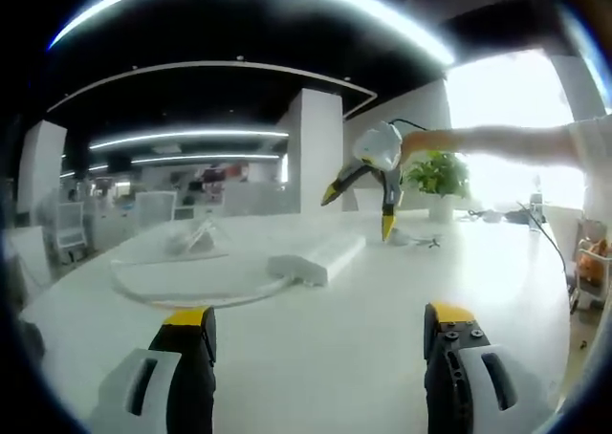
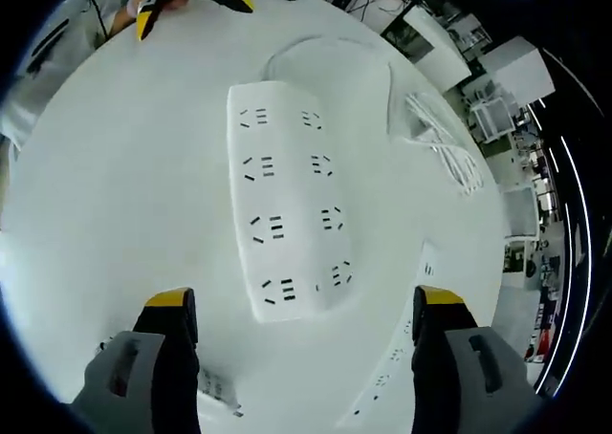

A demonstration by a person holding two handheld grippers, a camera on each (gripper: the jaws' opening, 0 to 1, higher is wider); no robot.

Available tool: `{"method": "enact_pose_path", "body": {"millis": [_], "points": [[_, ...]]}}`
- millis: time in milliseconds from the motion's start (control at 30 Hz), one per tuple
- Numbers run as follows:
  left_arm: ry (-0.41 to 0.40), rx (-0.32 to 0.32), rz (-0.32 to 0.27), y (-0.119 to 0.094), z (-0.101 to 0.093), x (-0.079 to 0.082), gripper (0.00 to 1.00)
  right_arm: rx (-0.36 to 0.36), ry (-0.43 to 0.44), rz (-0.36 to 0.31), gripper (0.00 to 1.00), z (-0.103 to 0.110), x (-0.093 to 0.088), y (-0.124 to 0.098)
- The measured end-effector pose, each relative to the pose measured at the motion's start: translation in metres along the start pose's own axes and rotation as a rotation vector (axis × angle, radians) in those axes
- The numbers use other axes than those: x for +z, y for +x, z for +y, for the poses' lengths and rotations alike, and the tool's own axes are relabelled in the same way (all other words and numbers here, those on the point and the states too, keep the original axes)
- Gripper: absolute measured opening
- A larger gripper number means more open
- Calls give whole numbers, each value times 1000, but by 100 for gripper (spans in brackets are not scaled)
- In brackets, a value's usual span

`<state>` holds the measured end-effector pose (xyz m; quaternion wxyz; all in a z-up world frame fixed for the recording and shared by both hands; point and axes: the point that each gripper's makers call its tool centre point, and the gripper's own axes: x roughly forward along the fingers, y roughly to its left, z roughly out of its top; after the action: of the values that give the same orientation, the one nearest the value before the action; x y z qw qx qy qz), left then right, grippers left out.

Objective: Straighten the power strip on the desk, plug the charger into it

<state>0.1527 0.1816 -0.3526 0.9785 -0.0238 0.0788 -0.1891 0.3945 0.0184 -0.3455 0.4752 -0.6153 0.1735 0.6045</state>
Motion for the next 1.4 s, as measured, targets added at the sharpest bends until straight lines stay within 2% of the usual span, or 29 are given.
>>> {"method": "enact_pose_path", "body": {"millis": [200,333,433,500,667,700,800,933,1100,1267,1400], "points": [[3,-25,11,2,-5,-1,92,74,-7,26,84,-2,3,11],[10,-32,10,2,-6,1,92,116,-30,64,84,-2,4,23],[7,-29,3,2,-4,4,92,136,-27,55,83,-2,9,28],[4,-24,0,2,-2,5,92,160,-21,42,78,1,12,32],[2,-18,-1,3,0,6,92,198,-7,58,74,7,7,40],[2,-19,-1,3,0,6,92,212,2,45,74,9,9,39],[2,-22,1,5,-1,6,92,203,17,44,73,3,6,40],[2,-23,-4,7,-2,7,92,245,60,39,69,13,6,39],[2,-22,-5,8,-4,8,92,245,59,34,69,11,6,40],[3,-24,-2,9,-5,8,92,257,59,58,68,10,5,41],[2,-21,-1,9,-4,8,92,259,57,91,62,13,3,40]]}}
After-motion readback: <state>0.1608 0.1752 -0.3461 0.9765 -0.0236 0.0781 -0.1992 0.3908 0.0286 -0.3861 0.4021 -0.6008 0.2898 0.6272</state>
